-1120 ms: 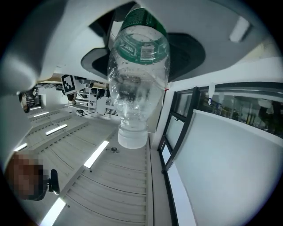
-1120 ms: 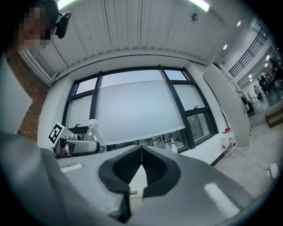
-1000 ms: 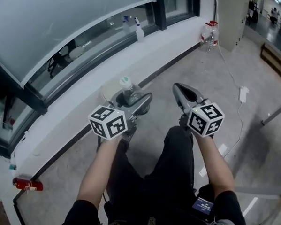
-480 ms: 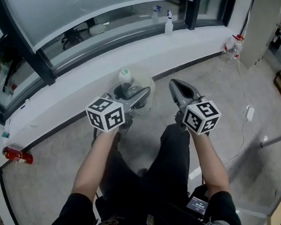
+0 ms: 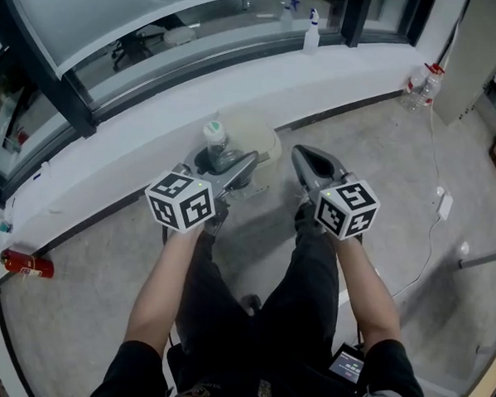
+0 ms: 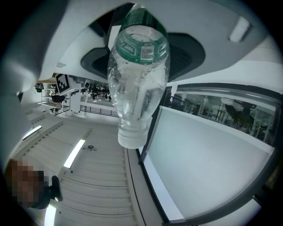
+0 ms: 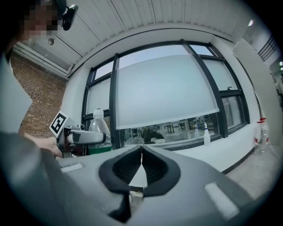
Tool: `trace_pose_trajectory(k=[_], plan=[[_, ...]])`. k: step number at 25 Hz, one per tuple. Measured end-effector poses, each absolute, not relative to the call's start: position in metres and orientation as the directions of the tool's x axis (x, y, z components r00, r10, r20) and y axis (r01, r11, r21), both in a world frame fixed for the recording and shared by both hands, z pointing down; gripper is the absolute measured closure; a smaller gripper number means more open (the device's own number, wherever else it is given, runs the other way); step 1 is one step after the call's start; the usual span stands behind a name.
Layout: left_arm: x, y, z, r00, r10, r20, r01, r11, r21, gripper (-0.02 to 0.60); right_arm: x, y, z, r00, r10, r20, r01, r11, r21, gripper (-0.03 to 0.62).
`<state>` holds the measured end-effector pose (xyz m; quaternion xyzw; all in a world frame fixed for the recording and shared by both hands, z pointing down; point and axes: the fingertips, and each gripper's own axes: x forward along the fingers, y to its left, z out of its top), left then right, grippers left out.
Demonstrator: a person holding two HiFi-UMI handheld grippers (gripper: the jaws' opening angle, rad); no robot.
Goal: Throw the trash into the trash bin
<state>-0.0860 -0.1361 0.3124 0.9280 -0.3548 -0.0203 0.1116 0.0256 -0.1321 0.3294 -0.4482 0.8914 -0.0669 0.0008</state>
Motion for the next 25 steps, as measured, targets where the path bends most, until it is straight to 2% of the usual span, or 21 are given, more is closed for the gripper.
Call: trace_pose_trajectory(k=[8,14,25], plan=[[-0.077,-0.182,0.359,0.764,-0.644,0.048,-0.633,-0.733,0.249,0.238,0.028,-0.179,0.386,-0.591,-0.794,0.143,-0.805,0.571,-0.161,0.588],[-0.076,-0.221,0.393,0.754,-0.650,0.099,-0.650,-0.715,0.257,0.238,0.023,-0.220,0.428,-0.588,-0.783,0.202,-0.808,0.558,-0.191,0.588],[-0.091,-0.264,0.438,0.720,-0.669,0.183,-0.690,-0.661,0.296,0.238,-0.013,-0.284,0.532,-0.601,-0.680,0.420,-0.794,0.566,-0.222,0.588]])
